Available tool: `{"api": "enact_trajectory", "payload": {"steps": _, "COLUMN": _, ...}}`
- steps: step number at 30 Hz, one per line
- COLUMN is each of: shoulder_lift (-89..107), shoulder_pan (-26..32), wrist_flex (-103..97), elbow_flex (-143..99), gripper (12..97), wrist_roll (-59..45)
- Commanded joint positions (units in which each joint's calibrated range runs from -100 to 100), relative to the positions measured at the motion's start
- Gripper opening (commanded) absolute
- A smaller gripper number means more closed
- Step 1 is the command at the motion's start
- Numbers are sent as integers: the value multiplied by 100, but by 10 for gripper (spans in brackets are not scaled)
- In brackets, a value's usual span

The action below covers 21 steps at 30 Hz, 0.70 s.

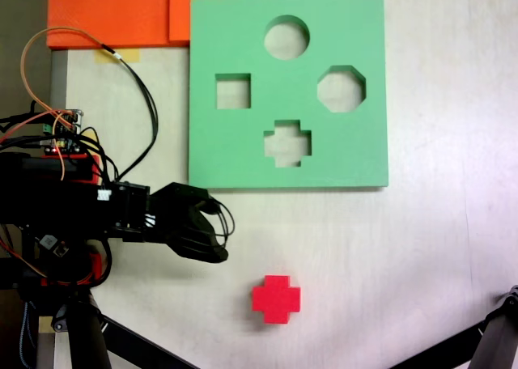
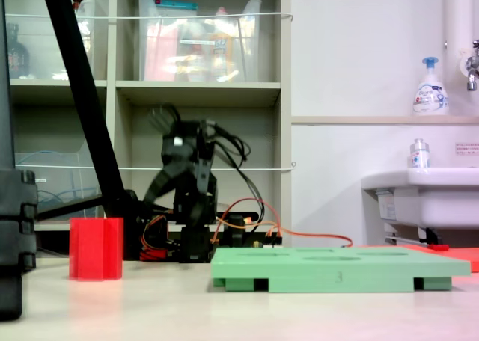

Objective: Put the cross columnar block into the corresponding hole

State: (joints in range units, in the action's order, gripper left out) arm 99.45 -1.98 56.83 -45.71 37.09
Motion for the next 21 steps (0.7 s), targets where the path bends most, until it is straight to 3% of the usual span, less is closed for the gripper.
{"api": "enact_trajectory", "payload": {"steps": 1, "shoulder_lift": 55, "shoulder_pan": 20, "wrist_flex": 841, "elbow_flex": 683, "gripper": 546, "wrist_roll": 176}}
{"api": "enact_trajectory", "payload": {"steps": 8, "shoulder_lift": 55, "shoulder_pan": 103, "wrist_flex": 1573, "elbow_flex": 1461, "gripper": 743, "wrist_roll": 440}}
{"api": "enact_trajectory", "payload": {"steps": 21, "shoulder_lift": -3381, "shoulder_pan": 107, "wrist_flex": 3200, "elbow_flex": 3514, "gripper": 837, "wrist_roll": 713}}
